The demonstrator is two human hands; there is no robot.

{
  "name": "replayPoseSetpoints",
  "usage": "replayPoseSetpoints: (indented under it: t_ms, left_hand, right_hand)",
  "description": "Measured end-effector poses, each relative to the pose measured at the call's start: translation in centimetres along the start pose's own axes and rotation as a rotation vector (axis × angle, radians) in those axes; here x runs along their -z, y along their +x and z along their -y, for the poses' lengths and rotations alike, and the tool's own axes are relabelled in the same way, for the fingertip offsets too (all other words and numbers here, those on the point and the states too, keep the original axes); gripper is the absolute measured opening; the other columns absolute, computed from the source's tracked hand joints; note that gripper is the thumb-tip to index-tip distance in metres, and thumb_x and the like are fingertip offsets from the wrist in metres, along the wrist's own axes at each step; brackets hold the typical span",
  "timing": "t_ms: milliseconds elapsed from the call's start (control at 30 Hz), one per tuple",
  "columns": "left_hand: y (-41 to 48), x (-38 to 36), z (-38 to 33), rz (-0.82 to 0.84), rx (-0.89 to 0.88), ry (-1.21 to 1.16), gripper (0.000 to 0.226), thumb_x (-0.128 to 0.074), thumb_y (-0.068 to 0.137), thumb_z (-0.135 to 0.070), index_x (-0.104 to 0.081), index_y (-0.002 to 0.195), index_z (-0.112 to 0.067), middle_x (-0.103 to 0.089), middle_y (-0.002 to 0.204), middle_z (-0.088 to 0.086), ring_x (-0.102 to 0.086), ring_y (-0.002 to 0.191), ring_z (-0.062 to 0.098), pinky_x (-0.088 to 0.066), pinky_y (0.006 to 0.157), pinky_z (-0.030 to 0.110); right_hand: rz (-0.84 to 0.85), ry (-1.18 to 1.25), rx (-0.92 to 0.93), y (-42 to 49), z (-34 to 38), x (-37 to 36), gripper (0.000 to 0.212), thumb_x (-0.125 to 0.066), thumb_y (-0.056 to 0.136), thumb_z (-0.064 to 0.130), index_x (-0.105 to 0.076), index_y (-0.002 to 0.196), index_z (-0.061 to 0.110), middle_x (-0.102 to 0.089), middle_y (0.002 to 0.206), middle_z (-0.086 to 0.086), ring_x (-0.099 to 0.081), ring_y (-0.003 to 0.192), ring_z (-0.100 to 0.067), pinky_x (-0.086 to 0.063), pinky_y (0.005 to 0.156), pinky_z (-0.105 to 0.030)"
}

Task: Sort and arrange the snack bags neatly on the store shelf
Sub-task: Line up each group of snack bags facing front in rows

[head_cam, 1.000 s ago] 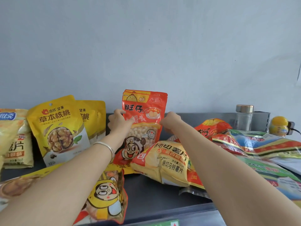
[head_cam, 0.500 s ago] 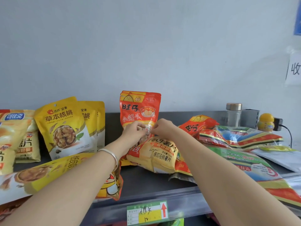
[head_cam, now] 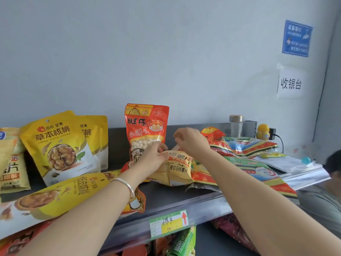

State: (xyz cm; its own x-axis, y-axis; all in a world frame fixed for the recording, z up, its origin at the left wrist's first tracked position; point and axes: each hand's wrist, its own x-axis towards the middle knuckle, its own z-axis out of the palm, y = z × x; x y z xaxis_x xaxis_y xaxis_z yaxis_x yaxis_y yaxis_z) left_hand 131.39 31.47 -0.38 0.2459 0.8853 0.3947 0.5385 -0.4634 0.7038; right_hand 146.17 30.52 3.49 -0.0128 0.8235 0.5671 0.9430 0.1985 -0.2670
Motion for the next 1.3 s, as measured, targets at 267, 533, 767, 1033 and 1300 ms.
replayPoseSetpoints:
  t_ms: [267,533,767,1033,1300]
  left_hand:
    - [1.0,-1.1,-1.7,0.022,-0.121,0.135,0.03,-0.057,0.091,-0.022,-0.051,0.12,-0.019,-0.049,0.122,0.002,-0.045,0.104,0.012,-0.043,0.09,0.029]
    - [5.1,-3.5,-3.8,0.09,-0.104,0.194,0.051,-0.053,0.094,-0.031,-0.035,0.14,-0.021,-0.038,0.144,0.006,-0.042,0.129,0.02,-0.039,0.093,0.027]
    - [8.3,-4.8,-4.0,0.09,-0.038,0.179,0.061,-0.061,0.089,-0.021,-0.031,0.142,-0.018,-0.048,0.139,0.004,-0.05,0.122,0.021,-0.043,0.095,0.031]
    - [11.7,-5.2,-3.2,-0.067,0.093,0.013,0.057,-0.067,0.085,-0.021,-0.039,0.135,-0.014,-0.053,0.133,0.004,-0.05,0.123,0.024,-0.042,0.102,0.04]
    - [13.3,-6.1,-2.2,-0.127,0.24,-0.245,0.047,-0.067,0.086,-0.019,-0.049,0.129,-0.012,-0.056,0.131,0.006,-0.05,0.122,0.027,-0.04,0.102,0.039]
  right_hand:
    - [-0.197,-0.206,-0.053,0.4,-3.1,2.7,0.05,-0.046,0.09,0.006,-0.047,0.138,0.024,-0.044,0.14,-0.004,-0.037,0.129,-0.03,-0.038,0.098,-0.043]
    - [-0.07,-0.304,-0.224,3.2,-8.6,3.0,0.05,-0.048,0.086,0.005,-0.05,0.131,0.027,-0.049,0.132,-0.005,-0.043,0.126,-0.032,-0.038,0.093,-0.043]
    - [-0.076,0.011,-0.11,7.8,-9.7,0.9,0.019,-0.052,0.09,0.007,-0.062,0.102,0.018,-0.057,0.098,-0.008,-0.055,0.1,-0.035,-0.048,0.073,-0.039]
    - [-0.147,0.119,0.089,11.0,-8.5,-0.4,0.019,-0.048,0.096,0.01,-0.058,0.112,0.01,-0.055,0.109,-0.013,-0.047,0.106,-0.037,-0.042,0.073,-0.038]
    - [-0.304,0.163,0.187,12.7,-7.4,-1.5,0.025,-0.057,0.093,0.012,-0.063,0.118,0.015,-0.054,0.124,-0.006,-0.041,0.12,-0.031,-0.043,0.076,-0.035]
